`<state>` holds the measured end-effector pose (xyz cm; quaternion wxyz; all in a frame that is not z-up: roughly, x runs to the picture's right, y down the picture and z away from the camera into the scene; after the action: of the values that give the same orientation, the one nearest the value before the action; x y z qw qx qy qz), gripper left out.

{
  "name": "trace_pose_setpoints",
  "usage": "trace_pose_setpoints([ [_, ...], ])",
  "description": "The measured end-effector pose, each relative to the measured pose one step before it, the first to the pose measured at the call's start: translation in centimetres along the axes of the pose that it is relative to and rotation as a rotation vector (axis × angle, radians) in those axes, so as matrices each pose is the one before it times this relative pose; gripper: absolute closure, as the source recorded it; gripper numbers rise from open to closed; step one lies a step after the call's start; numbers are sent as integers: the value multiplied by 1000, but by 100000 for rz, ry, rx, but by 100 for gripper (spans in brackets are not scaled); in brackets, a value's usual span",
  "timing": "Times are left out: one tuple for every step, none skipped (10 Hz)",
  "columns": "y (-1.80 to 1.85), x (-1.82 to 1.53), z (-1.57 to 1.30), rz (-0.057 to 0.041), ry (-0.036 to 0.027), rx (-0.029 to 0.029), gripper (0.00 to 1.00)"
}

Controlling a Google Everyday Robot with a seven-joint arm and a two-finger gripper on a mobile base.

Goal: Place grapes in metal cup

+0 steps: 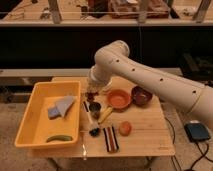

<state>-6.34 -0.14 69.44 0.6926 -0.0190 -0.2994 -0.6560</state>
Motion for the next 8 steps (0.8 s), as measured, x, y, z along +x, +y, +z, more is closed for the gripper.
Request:
trace_pose_setpoints([
  [389,-382,429,685,-1010,428,99],
  [247,-293,332,439,-764,470,99],
  [239,-351,418,620,-1188,810,99],
  [303,-238,426,747,-1010,399,99],
  [203,-115,262,520,-760,113,99],
  [681,-249,936,1130,-1762,-90,99],
  [416,-124,755,618,-1161,-178,99],
  [490,-10,775,1191,-1371,-542,99],
])
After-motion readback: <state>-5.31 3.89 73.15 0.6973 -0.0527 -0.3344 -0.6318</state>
